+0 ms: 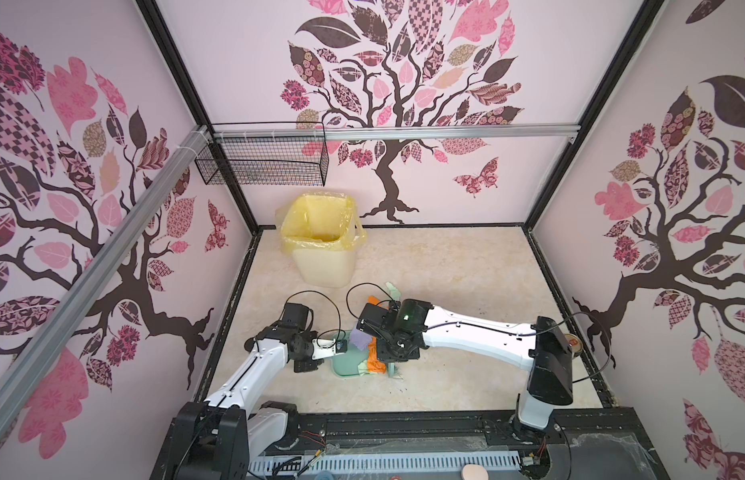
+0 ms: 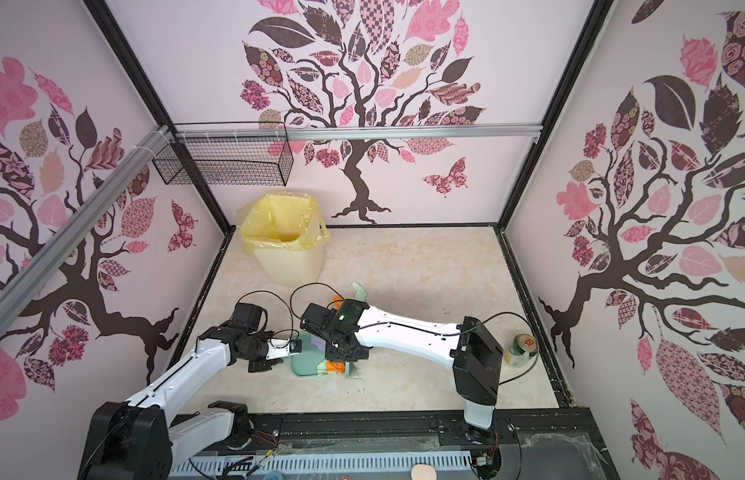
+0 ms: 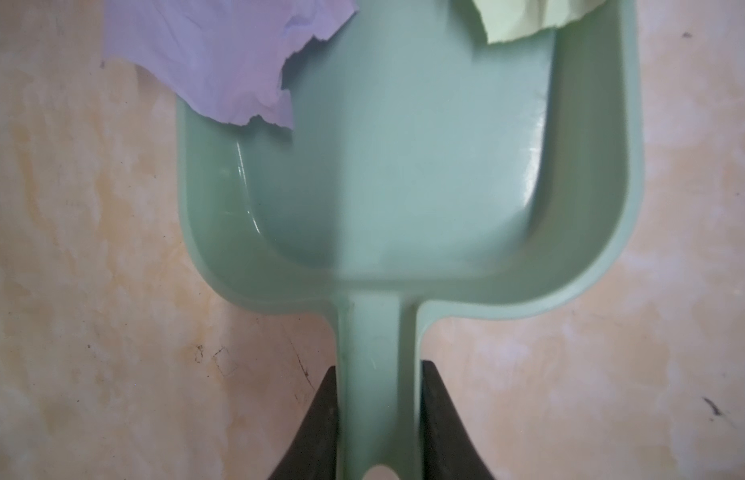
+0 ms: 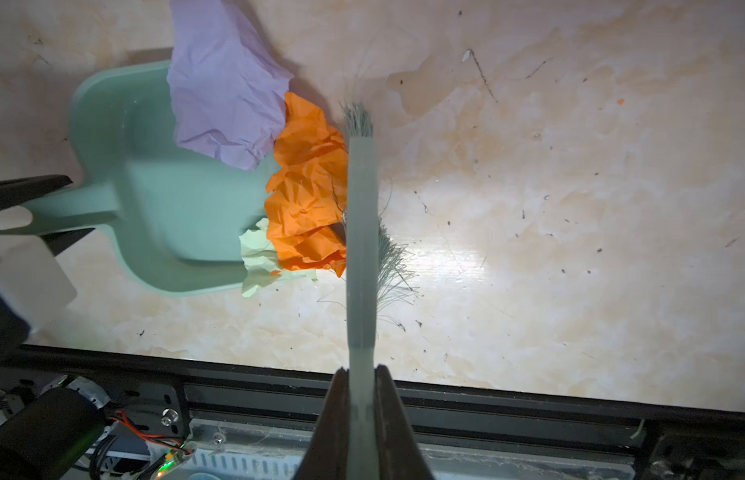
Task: Sweep away the paper scraps from the table
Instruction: 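Sweep the remaining orange scraps into the dustpan with the broom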
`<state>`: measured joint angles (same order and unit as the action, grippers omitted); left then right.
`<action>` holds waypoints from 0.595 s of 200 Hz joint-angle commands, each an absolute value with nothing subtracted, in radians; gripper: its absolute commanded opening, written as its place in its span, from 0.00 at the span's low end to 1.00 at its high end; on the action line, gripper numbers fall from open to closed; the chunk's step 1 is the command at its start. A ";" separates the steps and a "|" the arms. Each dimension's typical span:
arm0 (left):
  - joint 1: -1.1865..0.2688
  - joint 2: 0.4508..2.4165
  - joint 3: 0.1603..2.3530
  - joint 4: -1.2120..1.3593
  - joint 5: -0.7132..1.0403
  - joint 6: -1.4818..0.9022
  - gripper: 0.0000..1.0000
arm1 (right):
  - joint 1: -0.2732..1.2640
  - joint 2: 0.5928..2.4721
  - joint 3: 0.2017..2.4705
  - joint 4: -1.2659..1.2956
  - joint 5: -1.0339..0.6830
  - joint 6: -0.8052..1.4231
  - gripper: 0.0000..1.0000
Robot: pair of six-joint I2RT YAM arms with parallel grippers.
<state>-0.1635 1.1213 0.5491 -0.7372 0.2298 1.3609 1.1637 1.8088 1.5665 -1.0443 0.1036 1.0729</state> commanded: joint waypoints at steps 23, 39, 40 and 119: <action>-0.260 1.138 0.570 -0.756 0.208 1.284 0.00 | 1.167 1.895 1.694 -1.047 0.083 1.021 0.00; -0.278 1.147 0.582 -0.750 0.217 1.250 0.00 | 1.167 1.907 1.722 -1.052 0.074 1.004 0.00; -0.278 1.150 0.583 -0.749 0.218 1.248 0.00 | 1.167 1.908 1.724 -1.052 0.074 1.003 0.00; -0.277 1.217 0.649 -0.720 0.235 1.128 0.00 | 1.160 1.812 1.749 -1.256 0.198 0.953 0.00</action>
